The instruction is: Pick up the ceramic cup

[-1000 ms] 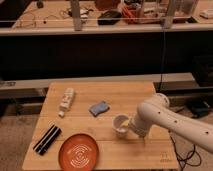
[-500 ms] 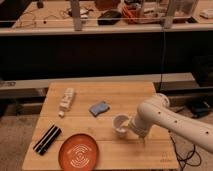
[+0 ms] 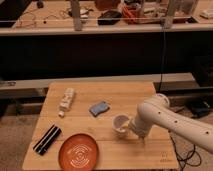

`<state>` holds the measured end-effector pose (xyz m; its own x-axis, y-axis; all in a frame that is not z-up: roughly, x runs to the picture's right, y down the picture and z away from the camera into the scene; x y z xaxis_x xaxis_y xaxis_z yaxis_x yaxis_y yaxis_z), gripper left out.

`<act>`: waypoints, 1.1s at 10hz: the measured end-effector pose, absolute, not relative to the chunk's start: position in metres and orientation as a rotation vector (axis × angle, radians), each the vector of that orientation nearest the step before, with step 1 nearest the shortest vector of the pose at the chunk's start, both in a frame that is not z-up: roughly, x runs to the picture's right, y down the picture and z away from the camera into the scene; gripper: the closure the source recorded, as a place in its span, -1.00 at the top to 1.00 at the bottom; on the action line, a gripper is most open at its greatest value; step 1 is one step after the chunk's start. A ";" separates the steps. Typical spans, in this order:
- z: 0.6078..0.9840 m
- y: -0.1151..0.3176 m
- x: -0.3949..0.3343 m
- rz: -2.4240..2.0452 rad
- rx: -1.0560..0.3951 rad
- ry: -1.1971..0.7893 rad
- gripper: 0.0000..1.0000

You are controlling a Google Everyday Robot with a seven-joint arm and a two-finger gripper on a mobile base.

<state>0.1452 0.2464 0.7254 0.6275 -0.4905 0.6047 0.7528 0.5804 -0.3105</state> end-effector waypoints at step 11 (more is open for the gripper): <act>0.725 0.253 0.143 -0.743 -0.593 -0.486 -0.93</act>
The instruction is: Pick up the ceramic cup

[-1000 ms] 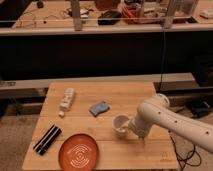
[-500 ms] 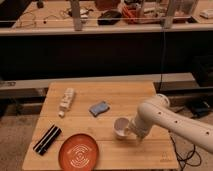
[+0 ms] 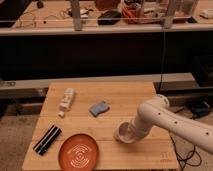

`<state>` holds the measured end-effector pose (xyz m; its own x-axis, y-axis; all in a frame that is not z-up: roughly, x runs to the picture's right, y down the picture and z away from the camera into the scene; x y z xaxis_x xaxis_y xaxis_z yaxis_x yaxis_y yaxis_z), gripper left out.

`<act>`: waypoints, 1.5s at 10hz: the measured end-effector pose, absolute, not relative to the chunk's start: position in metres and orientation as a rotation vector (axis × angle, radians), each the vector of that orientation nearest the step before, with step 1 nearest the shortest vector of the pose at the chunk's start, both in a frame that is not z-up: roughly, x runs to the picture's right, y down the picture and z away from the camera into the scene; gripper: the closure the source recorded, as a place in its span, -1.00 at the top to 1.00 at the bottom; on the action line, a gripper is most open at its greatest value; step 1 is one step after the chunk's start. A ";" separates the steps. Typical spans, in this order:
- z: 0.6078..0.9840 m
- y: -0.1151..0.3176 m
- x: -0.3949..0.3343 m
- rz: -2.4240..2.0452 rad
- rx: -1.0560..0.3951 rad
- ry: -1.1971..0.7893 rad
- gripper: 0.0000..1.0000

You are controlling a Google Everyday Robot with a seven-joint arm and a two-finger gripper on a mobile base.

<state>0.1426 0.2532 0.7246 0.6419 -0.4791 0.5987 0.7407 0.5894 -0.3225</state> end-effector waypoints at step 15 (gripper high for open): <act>0.702 0.234 0.142 -0.702 -0.587 -0.502 -0.94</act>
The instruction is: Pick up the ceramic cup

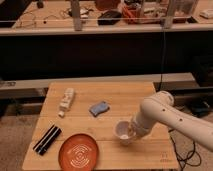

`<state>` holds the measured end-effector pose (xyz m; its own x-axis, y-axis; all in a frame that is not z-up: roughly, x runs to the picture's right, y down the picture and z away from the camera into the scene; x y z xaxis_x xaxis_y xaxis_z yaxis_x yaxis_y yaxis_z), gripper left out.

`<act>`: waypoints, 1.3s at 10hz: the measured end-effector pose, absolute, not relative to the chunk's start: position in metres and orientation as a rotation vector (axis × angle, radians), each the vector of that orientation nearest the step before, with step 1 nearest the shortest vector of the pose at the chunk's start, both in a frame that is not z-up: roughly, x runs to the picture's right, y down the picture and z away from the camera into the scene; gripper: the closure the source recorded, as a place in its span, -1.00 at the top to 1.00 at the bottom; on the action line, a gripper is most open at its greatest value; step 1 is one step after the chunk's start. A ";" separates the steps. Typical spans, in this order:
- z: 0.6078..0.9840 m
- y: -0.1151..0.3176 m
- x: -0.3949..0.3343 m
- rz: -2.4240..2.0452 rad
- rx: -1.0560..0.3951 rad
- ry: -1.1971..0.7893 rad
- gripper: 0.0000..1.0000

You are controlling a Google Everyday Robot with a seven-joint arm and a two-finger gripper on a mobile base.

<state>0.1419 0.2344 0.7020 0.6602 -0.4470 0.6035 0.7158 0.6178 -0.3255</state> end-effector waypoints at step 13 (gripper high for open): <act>0.693 0.232 0.142 -0.669 -0.580 -0.512 -0.94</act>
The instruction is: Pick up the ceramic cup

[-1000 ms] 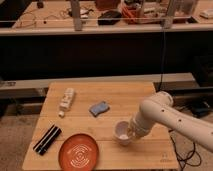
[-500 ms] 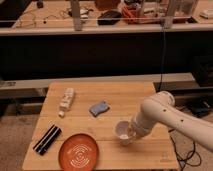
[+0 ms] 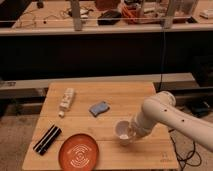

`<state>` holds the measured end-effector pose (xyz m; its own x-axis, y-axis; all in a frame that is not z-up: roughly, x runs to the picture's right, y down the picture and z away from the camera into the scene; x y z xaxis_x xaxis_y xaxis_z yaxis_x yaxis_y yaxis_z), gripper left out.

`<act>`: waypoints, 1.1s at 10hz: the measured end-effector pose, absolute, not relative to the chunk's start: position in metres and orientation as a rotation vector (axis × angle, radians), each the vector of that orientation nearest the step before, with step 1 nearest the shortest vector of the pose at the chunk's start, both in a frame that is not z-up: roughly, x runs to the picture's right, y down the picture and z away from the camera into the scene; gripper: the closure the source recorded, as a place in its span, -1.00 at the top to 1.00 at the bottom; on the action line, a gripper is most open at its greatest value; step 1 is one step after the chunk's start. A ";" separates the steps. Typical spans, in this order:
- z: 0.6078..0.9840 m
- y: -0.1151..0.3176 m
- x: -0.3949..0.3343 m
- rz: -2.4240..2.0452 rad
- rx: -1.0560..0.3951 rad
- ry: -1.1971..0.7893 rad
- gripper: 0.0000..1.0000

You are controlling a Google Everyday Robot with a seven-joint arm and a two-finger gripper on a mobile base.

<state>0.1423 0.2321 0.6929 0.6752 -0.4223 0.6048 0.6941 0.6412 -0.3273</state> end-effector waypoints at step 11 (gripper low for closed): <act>0.680 0.224 0.144 -0.639 -0.572 -0.533 -0.94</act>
